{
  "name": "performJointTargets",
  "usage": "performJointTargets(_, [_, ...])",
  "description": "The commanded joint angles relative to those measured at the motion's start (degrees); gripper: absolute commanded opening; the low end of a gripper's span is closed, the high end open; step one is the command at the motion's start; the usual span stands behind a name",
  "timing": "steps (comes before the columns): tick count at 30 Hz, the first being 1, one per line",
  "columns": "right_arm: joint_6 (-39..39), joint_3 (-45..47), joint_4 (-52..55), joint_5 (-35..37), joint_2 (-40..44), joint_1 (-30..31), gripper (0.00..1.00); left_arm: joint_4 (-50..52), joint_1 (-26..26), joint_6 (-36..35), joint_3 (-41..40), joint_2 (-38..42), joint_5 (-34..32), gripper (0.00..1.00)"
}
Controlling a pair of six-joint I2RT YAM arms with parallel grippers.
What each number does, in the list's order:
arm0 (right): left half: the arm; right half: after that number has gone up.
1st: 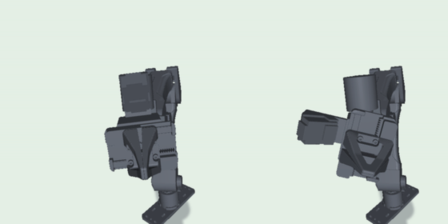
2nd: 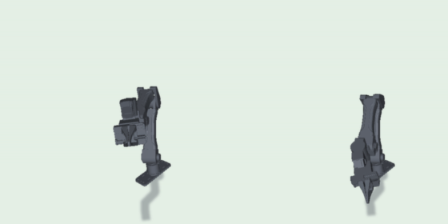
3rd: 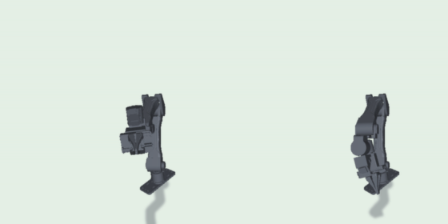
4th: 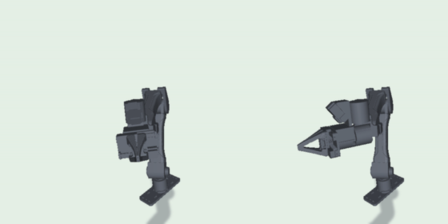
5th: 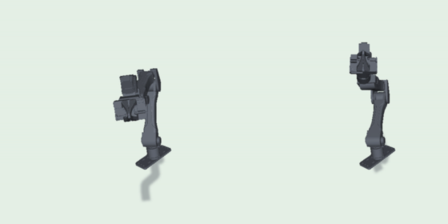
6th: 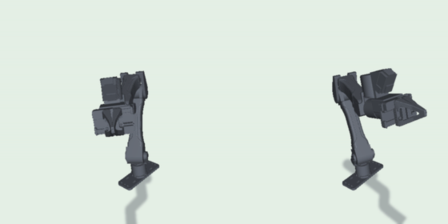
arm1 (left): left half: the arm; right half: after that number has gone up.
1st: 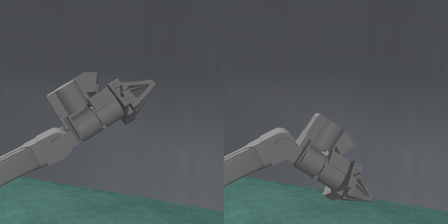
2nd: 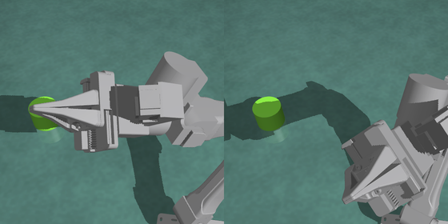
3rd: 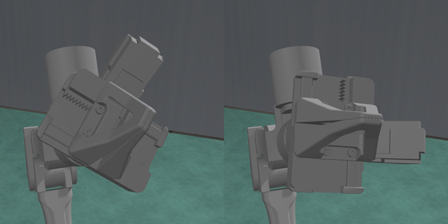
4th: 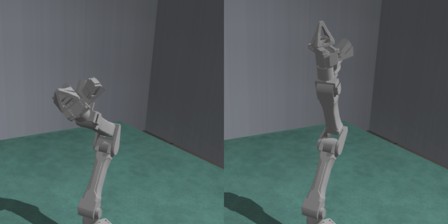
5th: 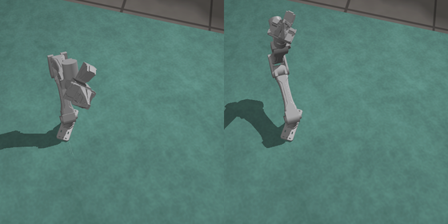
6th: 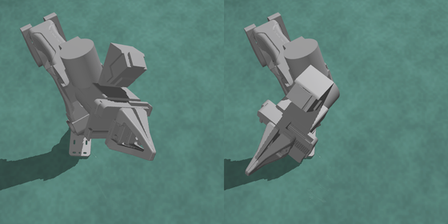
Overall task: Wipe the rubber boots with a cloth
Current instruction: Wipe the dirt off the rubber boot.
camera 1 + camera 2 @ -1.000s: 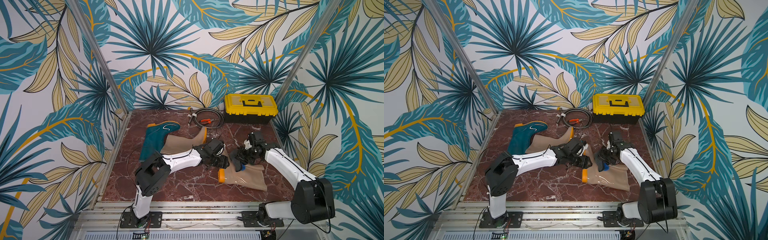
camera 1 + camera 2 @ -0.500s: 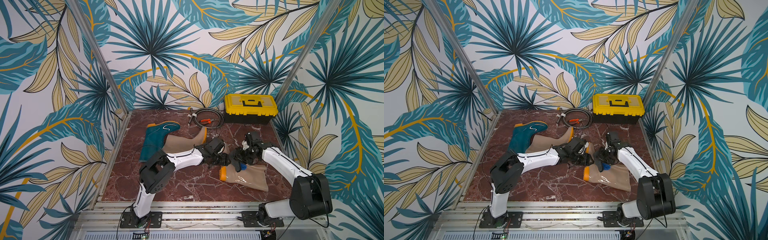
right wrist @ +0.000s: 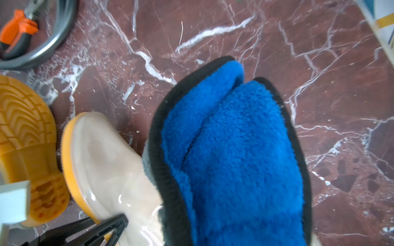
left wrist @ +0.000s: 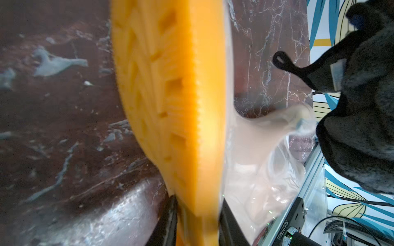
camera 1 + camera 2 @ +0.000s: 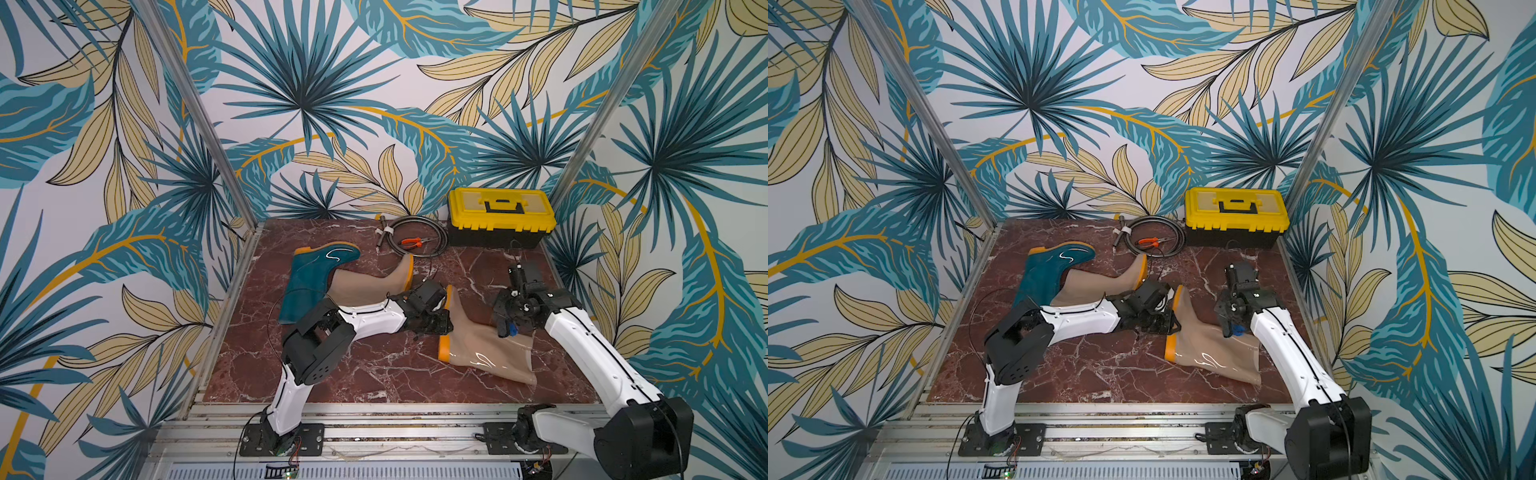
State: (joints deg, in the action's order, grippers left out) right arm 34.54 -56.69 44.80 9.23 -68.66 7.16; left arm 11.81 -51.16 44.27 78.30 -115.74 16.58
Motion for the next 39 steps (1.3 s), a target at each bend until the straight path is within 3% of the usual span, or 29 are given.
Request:
performJointTargets(1, [1.8, 1.0, -1.3, -3.0, -0.5, 0.1, 0.0, 3.3, 1.4, -1.6, -4.1, 2.2, -3.6, 0.09])
performJointTargets(4, [2.4, 0.4, -2.2, -9.2, -2.4, 0.2, 0.0, 5.6, 2.0, -2.1, -6.2, 6.4, -5.6, 0.01])
performJointTargets(10, [3.1, -0.3, -5.6, -15.9, -2.7, 3.1, 0.0, 10.6, 2.2, -2.2, -8.4, 11.9, -9.2, 0.0])
performJointTargets(14, [2.3, -3.3, -5.6, -17.2, -6.9, 9.2, 0.0, 12.8, 2.3, -0.2, -9.4, 12.6, -11.8, 0.0])
performJointTargets(15, [2.2, -4.2, -5.4, -17.1, -8.5, 11.2, 0.0, 12.8, 2.2, 1.0, -9.6, 12.4, -12.2, 0.03])
performJointTargets(18, [2.3, -5.5, -5.5, -17.2, -12.5, 15.8, 0.0, 12.7, 2.3, 3.1, -8.8, 11.2, -11.2, 0.47])
performJointTargets(20, [3.0, -5.4, -5.9, -17.1, -13.8, 17.1, 0.0, 12.5, 2.2, 2.5, -7.8, 11.0, -10.4, 0.56])
performJointTargets(31, [2.0, -2.4, -6.5, -18.2, -21.5, 17.6, 0.0, 11.8, 2.6, -0.7, -6.9, 10.8, -7.2, 0.49])
performJointTargets(34, [-0.5, -1.7, -2.6, -11.7, -22.4, 17.1, 0.0, 10.2, 2.6, 0.7, -8.1, 10.3, -5.8, 0.49])
performJointTargets(37, [-1.9, 0.5, 2.6, -5.0, -21.1, 13.1, 0.0, 9.4, 2.6, 0.8, -8.9, 10.4, -5.4, 0.49])
performJointTargets(39, [-2.9, 3.8, 3.5, -6.0, -18.6, 6.7, 0.0, 9.2, 2.8, 0.8, -9.1, 10.2, -4.9, 0.48])
